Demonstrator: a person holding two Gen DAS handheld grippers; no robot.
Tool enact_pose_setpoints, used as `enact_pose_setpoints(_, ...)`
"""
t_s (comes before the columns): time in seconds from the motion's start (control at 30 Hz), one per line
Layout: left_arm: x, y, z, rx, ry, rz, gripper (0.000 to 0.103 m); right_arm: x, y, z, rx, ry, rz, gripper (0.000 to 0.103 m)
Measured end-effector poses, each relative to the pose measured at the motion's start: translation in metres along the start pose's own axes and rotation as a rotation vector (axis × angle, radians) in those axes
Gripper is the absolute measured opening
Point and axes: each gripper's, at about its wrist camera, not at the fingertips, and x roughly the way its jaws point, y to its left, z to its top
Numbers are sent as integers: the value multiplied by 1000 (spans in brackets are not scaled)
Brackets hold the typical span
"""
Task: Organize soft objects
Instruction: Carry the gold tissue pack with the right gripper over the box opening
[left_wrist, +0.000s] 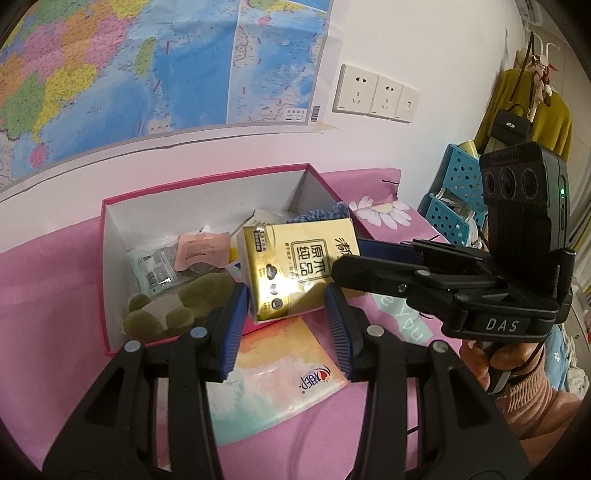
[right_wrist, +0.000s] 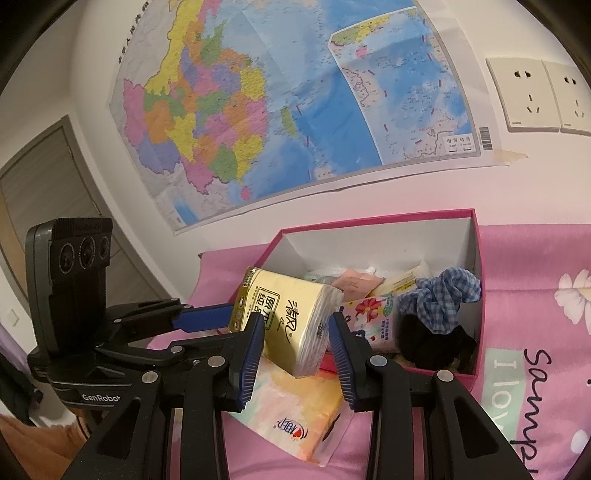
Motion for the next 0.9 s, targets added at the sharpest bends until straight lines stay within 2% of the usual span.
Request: enact_pose_setpoints(0.9,11,11,18,-24,-4,15,44,10,-5,15,13,0,-7,37)
